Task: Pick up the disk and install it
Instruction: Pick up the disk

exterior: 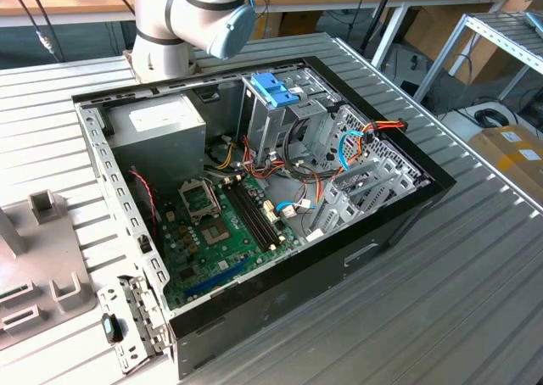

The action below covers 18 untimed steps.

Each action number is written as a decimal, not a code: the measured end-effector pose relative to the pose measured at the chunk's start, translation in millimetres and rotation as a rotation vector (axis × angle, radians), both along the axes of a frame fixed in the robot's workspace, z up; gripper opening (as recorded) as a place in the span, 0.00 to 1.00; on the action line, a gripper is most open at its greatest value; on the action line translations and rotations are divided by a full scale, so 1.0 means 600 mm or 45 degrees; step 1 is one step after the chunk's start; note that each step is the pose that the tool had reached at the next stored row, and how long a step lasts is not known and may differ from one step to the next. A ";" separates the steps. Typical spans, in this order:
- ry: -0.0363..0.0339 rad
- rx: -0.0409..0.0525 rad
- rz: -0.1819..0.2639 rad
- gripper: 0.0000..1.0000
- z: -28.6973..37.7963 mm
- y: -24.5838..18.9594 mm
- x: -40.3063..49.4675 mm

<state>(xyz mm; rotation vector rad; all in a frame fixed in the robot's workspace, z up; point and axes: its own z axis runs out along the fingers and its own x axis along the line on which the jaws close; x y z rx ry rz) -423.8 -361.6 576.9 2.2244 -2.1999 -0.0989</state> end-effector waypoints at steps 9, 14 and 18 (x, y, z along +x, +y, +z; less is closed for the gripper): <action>-0.0001 -0.005 0.000 0.37 -0.003 -0.0009 0.005; -0.0001 -0.006 0.000 0.37 -0.004 -0.0012 0.008; 0.0000 -0.008 0.000 0.37 -0.005 -0.0014 0.012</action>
